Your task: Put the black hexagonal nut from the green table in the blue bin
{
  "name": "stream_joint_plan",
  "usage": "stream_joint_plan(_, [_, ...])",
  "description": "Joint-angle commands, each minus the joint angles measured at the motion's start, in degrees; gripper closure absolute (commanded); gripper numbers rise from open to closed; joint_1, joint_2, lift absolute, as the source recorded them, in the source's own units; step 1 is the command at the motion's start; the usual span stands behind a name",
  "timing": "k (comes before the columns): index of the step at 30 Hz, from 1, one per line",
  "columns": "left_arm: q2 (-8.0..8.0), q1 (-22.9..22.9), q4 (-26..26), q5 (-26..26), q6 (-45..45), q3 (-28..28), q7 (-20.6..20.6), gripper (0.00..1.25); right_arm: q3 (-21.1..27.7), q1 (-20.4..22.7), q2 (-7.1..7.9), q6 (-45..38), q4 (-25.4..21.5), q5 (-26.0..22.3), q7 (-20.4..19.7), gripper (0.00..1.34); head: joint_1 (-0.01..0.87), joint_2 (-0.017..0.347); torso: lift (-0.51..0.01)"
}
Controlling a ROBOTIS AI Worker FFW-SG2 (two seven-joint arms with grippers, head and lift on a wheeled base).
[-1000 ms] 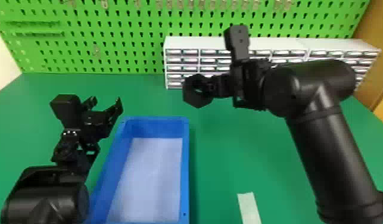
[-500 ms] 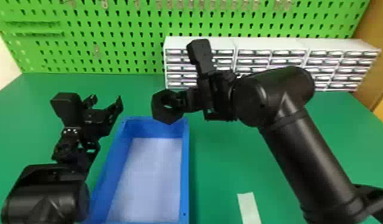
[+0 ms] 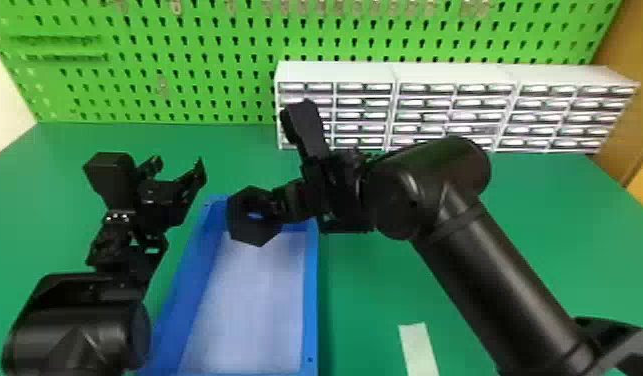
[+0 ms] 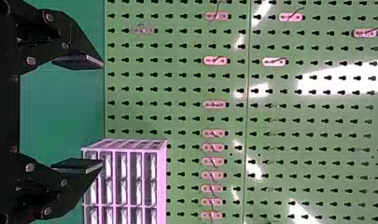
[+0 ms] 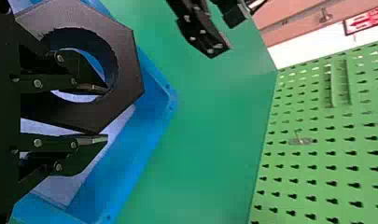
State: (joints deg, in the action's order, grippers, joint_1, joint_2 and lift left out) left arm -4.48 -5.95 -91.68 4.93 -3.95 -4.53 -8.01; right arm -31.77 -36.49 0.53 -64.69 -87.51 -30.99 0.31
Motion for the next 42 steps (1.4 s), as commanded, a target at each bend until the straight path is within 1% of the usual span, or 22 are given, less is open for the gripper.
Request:
stream_joint_plan(1, [0.0, 0.1, 0.0, 0.0, 0.0, 0.0, 0.0, 0.5, -0.9, 0.5, 0.53, -0.1, 0.7, -0.8, 0.0, 1.06, 0.686, 0.052, -0.097])
stream_joint_plan(26, [0.0, -0.1, 0.0, 0.0, 0.0, 0.0, 0.0, 0.5, -4.7, 1.3, 1.76, 0.8, 4.5, -1.7, 0.3, 1.05, 0.686, 0.052, -0.097])
stream_joint_plan(32, [0.0, -0.1, 0.0, 0.0, 0.0, 0.1, 0.0, 0.5, -4.4, 1.4, 1.85, 1.1, 4.6, -1.5, 0.4, 1.01, 0.686, 0.052, -0.097])
stream_joint_plan(34, [0.0, -0.2, -0.1, 0.0, 0.0, 0.1, 0.0, 0.5, -4.4, 1.5, 1.85, 1.2, 4.7, -1.4, 0.5, 0.92, 0.686, 0.052, -0.097])
stream_joint_plan(36, [0.0, -0.2, 0.0, 0.0, 0.0, 0.1, 0.0, 0.5, -4.3, 1.6, 1.85, 1.5, 4.6, -1.4, 0.8, 0.77, 0.686, 0.052, -0.097])
stream_joint_plan(38, [0.0, -0.2, 0.0, 0.0, 0.0, 0.1, 0.0, 0.5, -4.1, 1.7, 1.93, 1.8, 4.7, -1.2, 1.1, 0.73, 0.686, 0.052, -0.097])
stream_joint_plan(42, [0.0, -0.2, 0.0, 0.0, 0.0, 0.2, -0.1, 0.5, -4.2, 1.8, 1.93, 2.6, 4.7, -0.2, 2.4, 0.52, 0.686, 0.052, -0.097])
